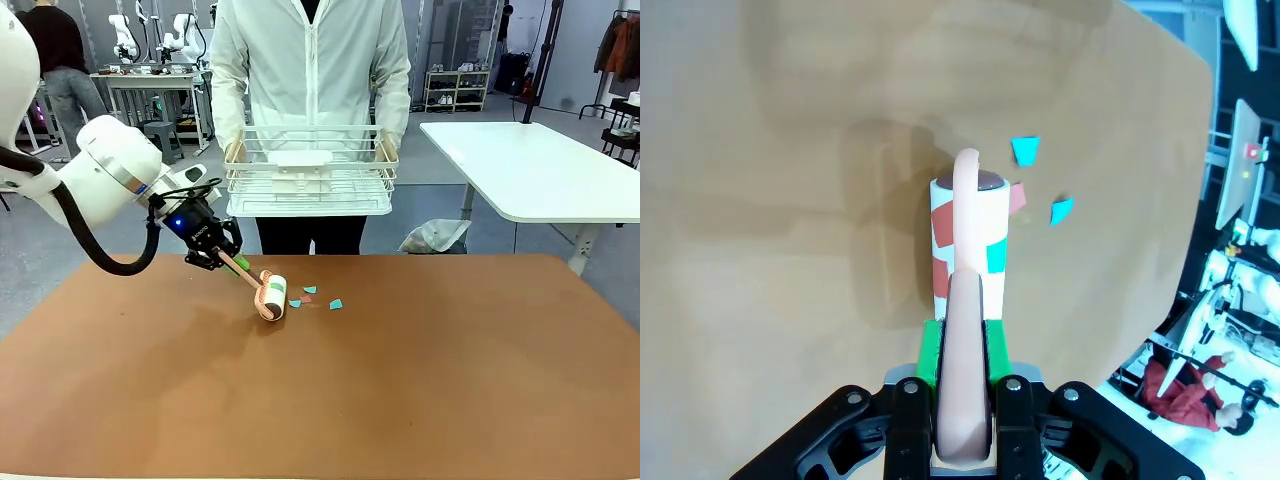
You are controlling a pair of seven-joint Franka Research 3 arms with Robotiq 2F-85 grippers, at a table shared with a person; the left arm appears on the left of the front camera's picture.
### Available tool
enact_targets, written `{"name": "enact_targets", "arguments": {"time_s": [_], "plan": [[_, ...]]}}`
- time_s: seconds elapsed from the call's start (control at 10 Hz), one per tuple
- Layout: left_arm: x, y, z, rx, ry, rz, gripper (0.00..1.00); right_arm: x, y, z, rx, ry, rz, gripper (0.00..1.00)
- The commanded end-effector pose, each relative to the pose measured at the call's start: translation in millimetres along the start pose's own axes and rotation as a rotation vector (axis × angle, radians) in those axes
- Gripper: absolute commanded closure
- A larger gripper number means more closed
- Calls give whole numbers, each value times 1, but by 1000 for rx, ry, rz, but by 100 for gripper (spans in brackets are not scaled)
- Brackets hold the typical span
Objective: Clean the table.
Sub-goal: Clean the table with the Lint Roller when the human lifts the Dish drying rack.
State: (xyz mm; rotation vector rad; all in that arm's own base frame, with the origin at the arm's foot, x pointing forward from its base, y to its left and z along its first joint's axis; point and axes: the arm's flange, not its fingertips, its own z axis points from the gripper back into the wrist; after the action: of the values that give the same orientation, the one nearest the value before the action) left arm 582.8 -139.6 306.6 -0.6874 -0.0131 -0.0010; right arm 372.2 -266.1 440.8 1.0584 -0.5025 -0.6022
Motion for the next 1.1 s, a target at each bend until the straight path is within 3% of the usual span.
{"name": "enact_targets", "arguments": {"time_s": [0.0, 0.3, 0.5, 1.0], "plan": [[9, -16, -46, 20, 13, 3, 79, 0, 2, 1, 22, -4, 9, 0], [13, -94, -133, -23, 108, -48, 79, 0, 2, 1, 22, -4, 9, 0], [19, -125, -167, -32, 161, -54, 79, 0, 2, 1, 22, -4, 9, 0], [16, -140, -147, -73, 154, -69, 79, 0, 2, 1, 22, -4, 9, 0]]}}
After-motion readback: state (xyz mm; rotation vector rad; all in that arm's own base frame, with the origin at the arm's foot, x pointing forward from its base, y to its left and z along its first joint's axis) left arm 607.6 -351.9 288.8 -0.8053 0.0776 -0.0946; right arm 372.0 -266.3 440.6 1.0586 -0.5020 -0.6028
